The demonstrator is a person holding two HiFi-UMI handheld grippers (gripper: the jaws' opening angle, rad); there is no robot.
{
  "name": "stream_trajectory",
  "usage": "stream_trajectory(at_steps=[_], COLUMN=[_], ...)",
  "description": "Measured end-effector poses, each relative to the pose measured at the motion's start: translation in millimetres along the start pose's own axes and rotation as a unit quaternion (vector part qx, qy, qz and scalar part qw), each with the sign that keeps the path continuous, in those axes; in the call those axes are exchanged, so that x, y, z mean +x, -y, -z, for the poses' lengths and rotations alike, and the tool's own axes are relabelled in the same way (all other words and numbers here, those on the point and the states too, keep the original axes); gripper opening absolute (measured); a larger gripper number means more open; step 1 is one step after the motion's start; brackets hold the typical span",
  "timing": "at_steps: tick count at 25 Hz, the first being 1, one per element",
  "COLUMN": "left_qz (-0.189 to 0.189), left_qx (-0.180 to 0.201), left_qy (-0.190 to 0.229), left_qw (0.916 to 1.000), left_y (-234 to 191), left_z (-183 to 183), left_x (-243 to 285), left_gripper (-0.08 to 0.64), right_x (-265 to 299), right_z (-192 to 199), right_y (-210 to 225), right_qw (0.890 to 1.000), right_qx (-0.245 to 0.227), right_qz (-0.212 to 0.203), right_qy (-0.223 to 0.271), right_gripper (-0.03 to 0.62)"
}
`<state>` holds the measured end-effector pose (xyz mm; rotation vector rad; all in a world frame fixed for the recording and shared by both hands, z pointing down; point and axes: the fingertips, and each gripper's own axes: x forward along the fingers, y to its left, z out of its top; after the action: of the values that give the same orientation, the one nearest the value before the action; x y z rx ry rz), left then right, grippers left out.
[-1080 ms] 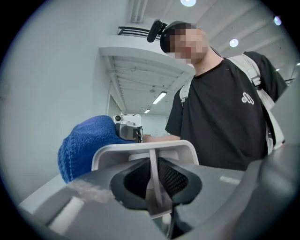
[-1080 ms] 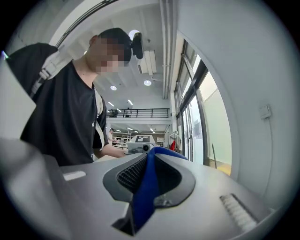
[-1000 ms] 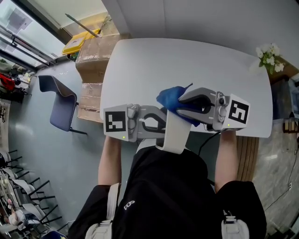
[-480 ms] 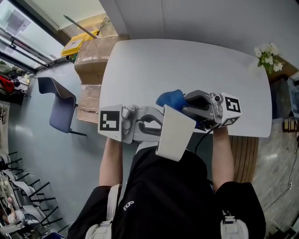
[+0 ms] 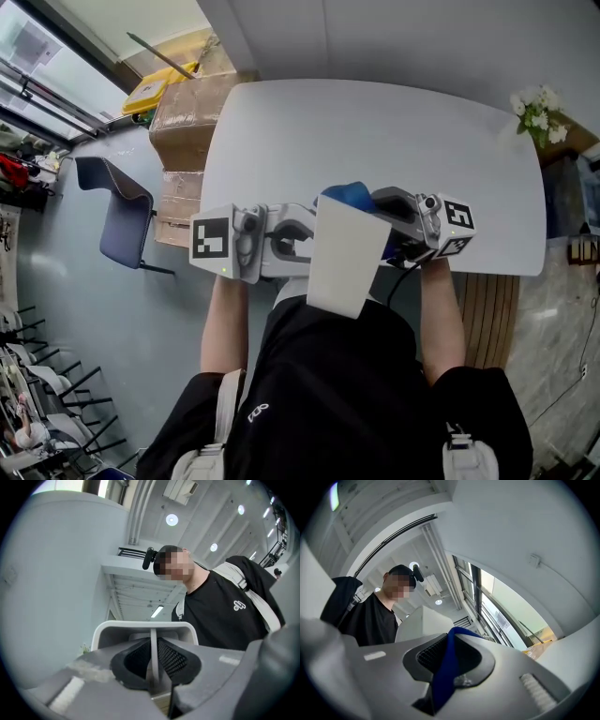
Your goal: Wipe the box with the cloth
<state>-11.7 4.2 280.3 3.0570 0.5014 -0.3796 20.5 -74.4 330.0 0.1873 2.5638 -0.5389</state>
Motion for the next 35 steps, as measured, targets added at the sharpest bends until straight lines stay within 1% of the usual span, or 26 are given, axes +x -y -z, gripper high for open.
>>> stream_trajectory(at_steps=[4,8,12,17,19,22,25,28,32,35], left_qz=[-0.027,-0.073,-0.109,-0.167,-0.18,-0.191,-0.221,-0.253,-0.295,-0.304], left_qx=[0.014,0.02,0.021,0.018,0.014,0.015,0.017,0.01,0.0,-0.005], left_qy=[0.037,0.044,0.051,0.061,0.069,0.085,0.079,0.072,0.025,-0.014], left_qw=[0.9989,0.9961,0.9926,0.984,0.9811,0.9778,0.9719,0.9647,0.9551,0.9526], left_y=[-11.1,-25.0,-34.0,-48.8,-52.4,-55.9,-64.6,-73.2,-86.4,-88.4], left_z=[-18.9,-23.4,-26.4,-23.7,-23.4,-24.7,-20.5,-16.8,4.0,22.0], left_x=[-7.1,-17.9,-26.4,-37.0,-39.9,-43.3,-49.0,-54.9,-61.2,-61.3], left_gripper=[0.048,0.048,0.048,0.048,0.048,0.048,0.048,0.049,0.048,0.048], right_x=[4.0,7.8,10.2,9.0,9.0,8.2,8.0,10.1,11.6,13.3], right_z=[6.2,11.6,13.9,17.5,17.8,17.7,18.2,18.4,17.9,11.6], right_y=[-4.6,-12.2,-21.0,-29.9,-35.1,-40.7,-44.7,-50.8,-58.5,-63.8], right_qw=[1.0,1.0,1.0,1.0,1.0,1.0,1.0,0.999,0.999,0.999], right_qx=[0.004,0.006,0.007,0.01,0.011,0.01,0.012,0.013,0.01,0.002], right_qz=[-0.003,-0.008,-0.009,-0.008,-0.01,-0.009,-0.007,-0.009,-0.022,-0.027], right_qy=[0.003,0.009,0.013,0.018,0.022,0.023,0.025,0.027,0.031,0.043], right_gripper=[0.046,0.045,0.046,0.046,0.045,0.046,0.046,0.046,0.046,0.046])
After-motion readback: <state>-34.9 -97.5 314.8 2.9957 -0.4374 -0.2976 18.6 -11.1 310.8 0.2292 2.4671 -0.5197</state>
